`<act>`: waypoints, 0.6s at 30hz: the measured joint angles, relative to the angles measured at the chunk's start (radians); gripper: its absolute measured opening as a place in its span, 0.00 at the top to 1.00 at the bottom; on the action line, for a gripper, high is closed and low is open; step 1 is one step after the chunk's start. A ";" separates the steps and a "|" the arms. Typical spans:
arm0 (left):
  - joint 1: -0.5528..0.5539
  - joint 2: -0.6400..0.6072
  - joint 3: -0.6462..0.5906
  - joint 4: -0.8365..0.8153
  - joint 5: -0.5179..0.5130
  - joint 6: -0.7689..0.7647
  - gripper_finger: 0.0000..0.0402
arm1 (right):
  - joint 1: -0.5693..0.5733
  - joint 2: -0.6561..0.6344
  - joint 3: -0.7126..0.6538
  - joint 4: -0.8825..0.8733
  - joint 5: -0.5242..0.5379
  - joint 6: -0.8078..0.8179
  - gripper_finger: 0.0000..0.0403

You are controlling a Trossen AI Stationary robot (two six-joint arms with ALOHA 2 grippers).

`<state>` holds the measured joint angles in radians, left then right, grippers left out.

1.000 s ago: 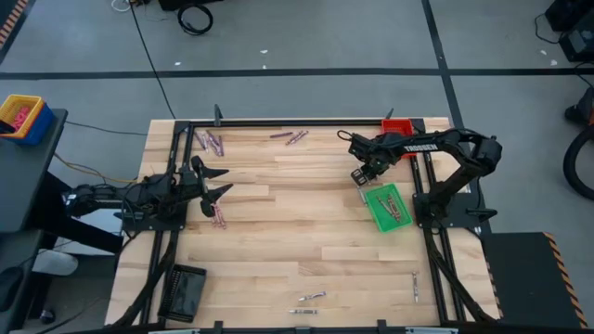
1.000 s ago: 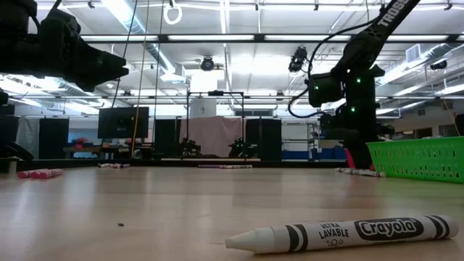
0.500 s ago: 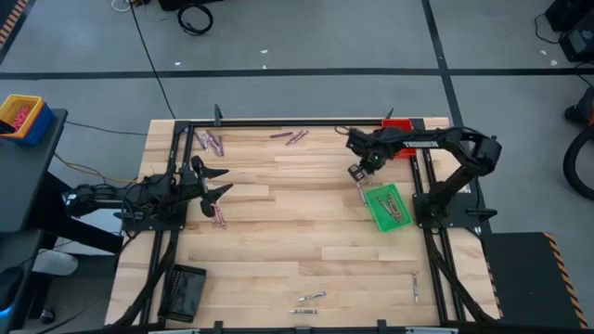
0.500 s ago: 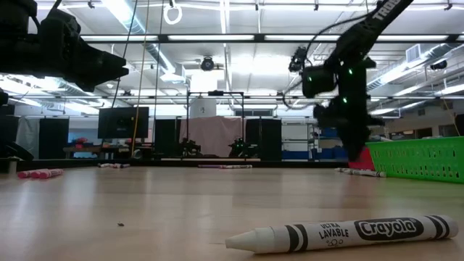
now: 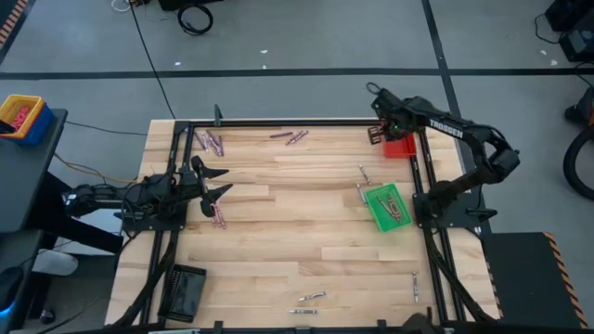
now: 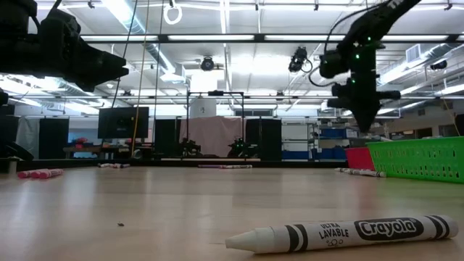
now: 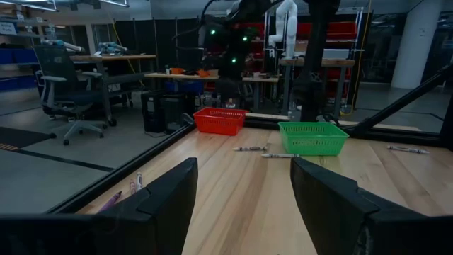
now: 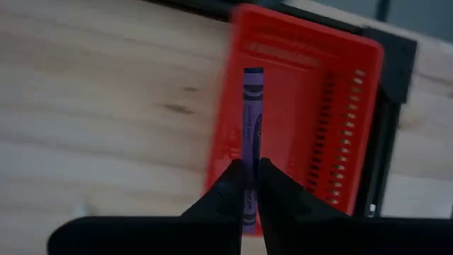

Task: Sort crayons
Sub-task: Put the purple crayon into the red bin

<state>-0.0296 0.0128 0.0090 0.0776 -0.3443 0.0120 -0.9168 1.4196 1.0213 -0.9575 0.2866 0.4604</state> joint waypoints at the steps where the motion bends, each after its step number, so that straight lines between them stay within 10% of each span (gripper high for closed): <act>1: 0.000 0.000 0.000 0.000 0.000 0.000 0.40 | -0.019 0.011 -0.007 0.016 0.001 0.000 0.91; 18: 0.000 0.000 0.000 0.003 0.000 0.000 0.40 | -0.037 0.225 -0.010 0.107 0.048 0.075 0.91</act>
<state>-0.0296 0.0132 0.0090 0.0806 -0.3439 0.0116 -0.9540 1.6447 1.0111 -0.8502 0.3344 0.5357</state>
